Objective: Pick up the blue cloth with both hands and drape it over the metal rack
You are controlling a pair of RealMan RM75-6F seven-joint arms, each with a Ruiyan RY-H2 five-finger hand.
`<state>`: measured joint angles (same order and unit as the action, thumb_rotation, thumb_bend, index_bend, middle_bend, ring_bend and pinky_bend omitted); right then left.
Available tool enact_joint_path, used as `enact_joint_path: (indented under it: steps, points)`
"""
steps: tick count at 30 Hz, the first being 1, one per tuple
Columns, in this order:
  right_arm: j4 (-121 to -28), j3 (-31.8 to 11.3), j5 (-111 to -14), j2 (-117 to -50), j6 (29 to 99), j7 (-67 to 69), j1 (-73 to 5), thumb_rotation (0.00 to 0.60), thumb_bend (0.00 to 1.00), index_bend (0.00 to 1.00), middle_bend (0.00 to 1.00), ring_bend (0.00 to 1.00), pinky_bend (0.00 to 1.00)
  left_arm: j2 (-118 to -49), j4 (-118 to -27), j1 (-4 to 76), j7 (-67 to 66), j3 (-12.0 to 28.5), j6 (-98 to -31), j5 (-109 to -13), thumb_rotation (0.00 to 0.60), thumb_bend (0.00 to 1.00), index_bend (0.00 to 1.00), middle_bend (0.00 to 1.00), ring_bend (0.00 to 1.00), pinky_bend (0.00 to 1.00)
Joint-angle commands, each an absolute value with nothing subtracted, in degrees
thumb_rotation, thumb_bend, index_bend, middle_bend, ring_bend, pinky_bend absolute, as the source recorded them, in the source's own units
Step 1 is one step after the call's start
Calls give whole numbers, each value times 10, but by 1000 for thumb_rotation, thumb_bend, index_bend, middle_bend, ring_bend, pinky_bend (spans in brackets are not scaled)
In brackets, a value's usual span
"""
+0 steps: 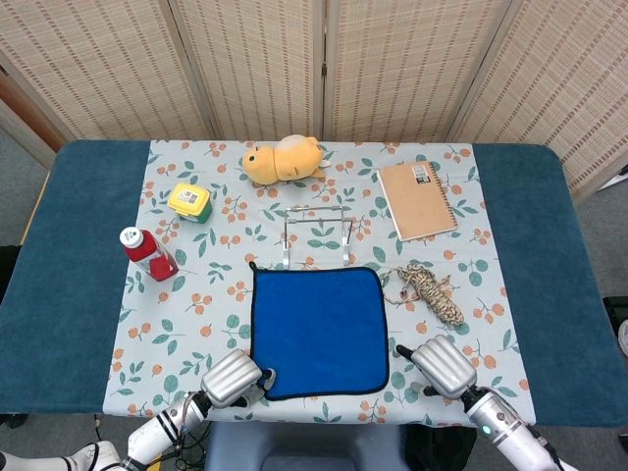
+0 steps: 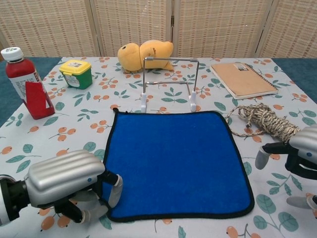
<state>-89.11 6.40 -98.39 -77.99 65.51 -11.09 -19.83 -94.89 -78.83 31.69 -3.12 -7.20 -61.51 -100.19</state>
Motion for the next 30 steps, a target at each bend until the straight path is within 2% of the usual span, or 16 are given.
enact_joint_path:
  steps: [1,6,14,22,30]
  points:
    - [-891,65,-984,-780,656,-110,-199,600,168,358,926,889,915,-947,-791,316,-36,-73,-616,-999,600,424,532,1000,955,1000]
    - [-891,66,-984,-780,659,-106,-199,600,169,358,925,889,915,-945,-795,317,-45,-75,-611,-993,600,466,577,1000,955,1000]
    - [-888,68,-986,-782,662,-103,-201,600,168,358,926,889,915,-943,-798,318,-51,-76,-609,-987,600,550,582,1000,955,1000]
    - [-885,68,-993,-788,658,-97,-209,600,247,364,925,889,915,-931,-809,319,-41,-73,-618,-985,600,581,594,1000,956,1000]
    - [-875,74,-1006,-807,638,-109,-224,600,253,370,925,890,915,-924,-814,318,-29,-71,-627,-982,600,581,594,1000,956,1000]
